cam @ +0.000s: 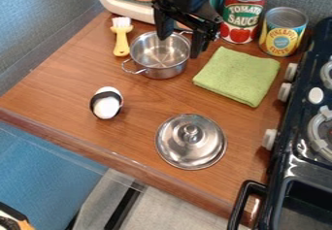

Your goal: Put the yellow brush on the green cloth

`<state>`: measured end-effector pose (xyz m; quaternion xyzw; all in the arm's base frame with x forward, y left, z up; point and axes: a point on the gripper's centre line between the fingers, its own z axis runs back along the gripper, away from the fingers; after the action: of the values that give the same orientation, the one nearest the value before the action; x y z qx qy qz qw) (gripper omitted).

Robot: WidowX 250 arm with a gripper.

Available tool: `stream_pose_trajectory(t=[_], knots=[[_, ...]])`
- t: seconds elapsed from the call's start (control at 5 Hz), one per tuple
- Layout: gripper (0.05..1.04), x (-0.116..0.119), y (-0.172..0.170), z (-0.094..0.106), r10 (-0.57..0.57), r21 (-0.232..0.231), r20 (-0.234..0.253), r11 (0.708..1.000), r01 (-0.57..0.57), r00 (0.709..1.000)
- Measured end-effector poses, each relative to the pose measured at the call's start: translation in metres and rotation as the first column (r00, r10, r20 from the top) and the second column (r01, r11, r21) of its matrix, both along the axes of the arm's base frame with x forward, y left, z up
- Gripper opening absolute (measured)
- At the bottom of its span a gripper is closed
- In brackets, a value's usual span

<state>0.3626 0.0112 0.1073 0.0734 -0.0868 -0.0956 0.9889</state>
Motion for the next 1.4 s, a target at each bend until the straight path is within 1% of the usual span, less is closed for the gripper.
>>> stream_pose_trajectory(t=[0.2,0.4,0.6,0.8,1.0,1.2,1.4], knots=[[1.000,0.000,0.000,-0.010,0.001,-0.001,-0.029,1.000,-0.001,1.000],[1.000,0.000,0.009,-0.012,0.035,-0.002,-0.042,0.999,-0.035,0.998],[1.001,0.012,0.034,-0.012,0.134,-0.008,-0.045,0.991,-0.134,0.990],[1.000,0.031,0.075,-0.005,0.276,-0.019,-0.012,0.961,-0.276,0.961],[1.000,0.043,0.122,-0.005,0.446,-0.029,-0.010,0.894,-0.446,0.895],[1.000,0.046,0.148,-0.001,0.535,-0.039,0.008,0.844,-0.535,0.845],[1.000,0.047,0.156,-0.007,0.613,-0.053,0.038,0.790,-0.611,0.789]])
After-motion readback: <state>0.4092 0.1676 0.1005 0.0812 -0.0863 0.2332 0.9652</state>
